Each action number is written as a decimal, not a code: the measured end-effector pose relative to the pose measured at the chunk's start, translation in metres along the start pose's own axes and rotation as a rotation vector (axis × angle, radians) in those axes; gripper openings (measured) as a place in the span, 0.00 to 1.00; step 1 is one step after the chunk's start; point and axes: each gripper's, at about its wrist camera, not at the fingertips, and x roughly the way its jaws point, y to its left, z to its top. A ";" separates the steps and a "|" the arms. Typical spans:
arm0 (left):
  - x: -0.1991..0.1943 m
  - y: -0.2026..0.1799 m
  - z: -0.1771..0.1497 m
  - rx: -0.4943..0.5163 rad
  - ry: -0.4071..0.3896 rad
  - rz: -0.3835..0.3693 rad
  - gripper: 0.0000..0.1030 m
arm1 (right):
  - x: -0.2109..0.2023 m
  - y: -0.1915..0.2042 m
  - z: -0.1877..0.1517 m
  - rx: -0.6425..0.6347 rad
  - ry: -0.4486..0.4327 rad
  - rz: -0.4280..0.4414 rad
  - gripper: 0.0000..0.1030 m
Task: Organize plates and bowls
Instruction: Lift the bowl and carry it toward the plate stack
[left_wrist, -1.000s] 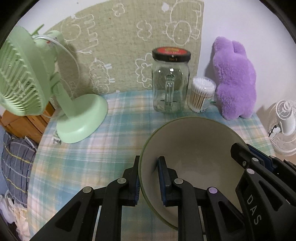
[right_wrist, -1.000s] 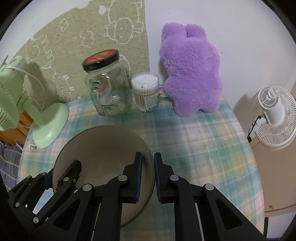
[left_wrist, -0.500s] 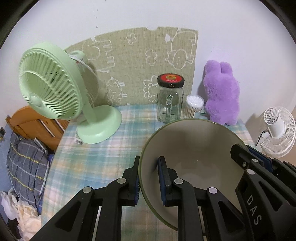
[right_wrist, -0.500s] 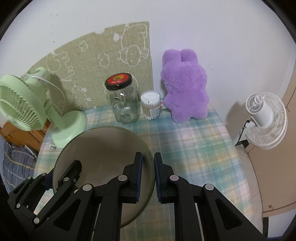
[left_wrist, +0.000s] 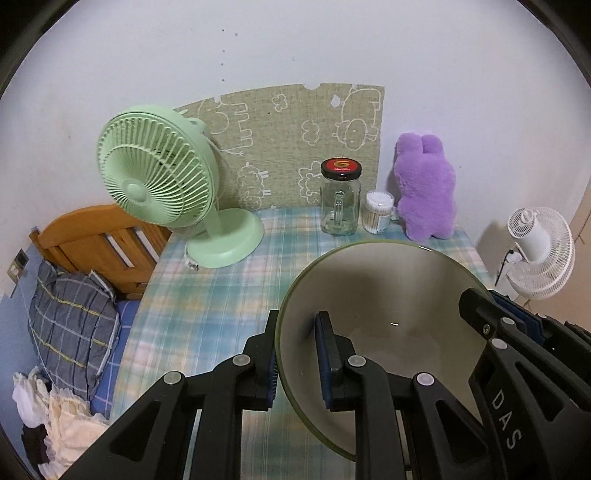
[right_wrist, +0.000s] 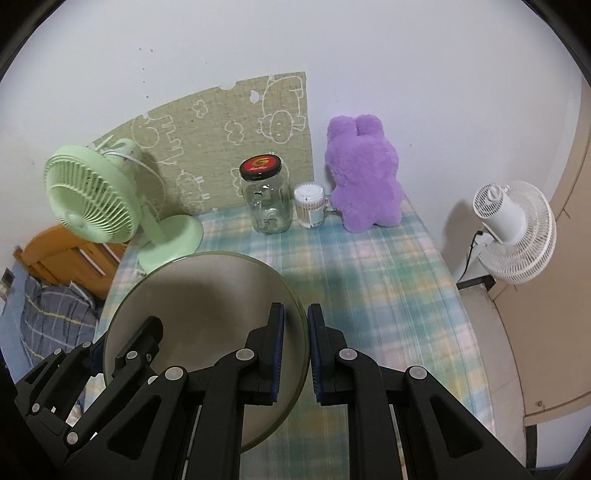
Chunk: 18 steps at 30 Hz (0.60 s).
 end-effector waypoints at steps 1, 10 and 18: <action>-0.005 0.000 -0.003 -0.001 -0.001 -0.001 0.14 | -0.006 0.000 -0.003 -0.001 -0.001 -0.001 0.16; -0.041 0.002 -0.037 0.010 -0.017 -0.028 0.14 | -0.047 -0.002 -0.039 0.013 -0.018 -0.022 0.16; -0.057 0.005 -0.082 -0.001 0.014 -0.036 0.14 | -0.068 -0.003 -0.082 -0.005 -0.004 -0.039 0.16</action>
